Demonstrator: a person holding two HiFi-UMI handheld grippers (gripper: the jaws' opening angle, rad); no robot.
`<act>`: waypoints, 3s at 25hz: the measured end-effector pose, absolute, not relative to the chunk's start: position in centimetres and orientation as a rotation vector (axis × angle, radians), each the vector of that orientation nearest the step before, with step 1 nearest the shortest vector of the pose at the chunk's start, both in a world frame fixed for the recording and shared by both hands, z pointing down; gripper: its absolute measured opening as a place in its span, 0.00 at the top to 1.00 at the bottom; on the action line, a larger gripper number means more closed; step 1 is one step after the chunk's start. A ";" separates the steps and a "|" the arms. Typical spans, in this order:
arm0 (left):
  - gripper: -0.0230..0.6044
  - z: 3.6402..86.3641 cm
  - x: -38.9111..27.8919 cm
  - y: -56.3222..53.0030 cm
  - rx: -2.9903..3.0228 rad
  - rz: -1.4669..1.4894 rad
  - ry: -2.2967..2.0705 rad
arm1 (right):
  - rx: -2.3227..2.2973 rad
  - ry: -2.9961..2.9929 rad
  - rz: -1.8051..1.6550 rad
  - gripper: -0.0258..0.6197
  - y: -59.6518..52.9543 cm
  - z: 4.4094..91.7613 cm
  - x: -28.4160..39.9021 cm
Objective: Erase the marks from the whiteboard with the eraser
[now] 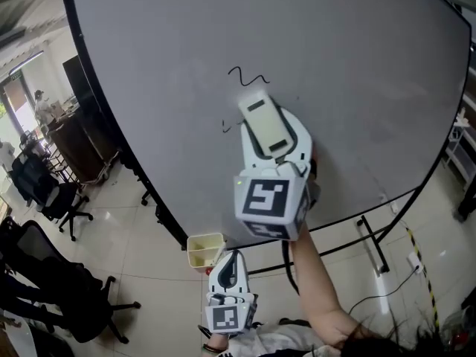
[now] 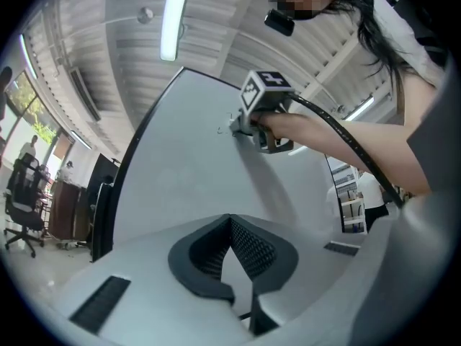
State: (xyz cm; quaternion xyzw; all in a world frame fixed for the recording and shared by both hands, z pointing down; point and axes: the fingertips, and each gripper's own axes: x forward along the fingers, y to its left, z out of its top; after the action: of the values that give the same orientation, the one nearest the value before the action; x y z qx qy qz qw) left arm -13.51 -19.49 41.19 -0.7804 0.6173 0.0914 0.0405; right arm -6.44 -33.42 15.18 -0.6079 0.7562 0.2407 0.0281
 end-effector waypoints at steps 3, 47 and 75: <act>0.96 41.9 -14.3 -19.4 -2.394 0.234 1.894 | -1.912 2.244 0.520 0.53 -33.6 15.1 -3.5; 0.96 44.4 -10.9 -12.5 -2.456 0.209 1.926 | -1.701 2.460 -0.001 0.53 -20.9 34.0 4.2; 0.96 46.8 0.4 2.2 -2.372 0.073 2.037 | -1.720 2.713 -0.281 0.53 -1.4 50.1 14.3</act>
State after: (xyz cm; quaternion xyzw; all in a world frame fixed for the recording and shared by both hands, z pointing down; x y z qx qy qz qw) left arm 0.41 2.16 46.76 -0.7584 0.6513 0.0234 0.0069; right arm 14.34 -1.41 50.12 -0.5329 0.8406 -0.0870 -0.0417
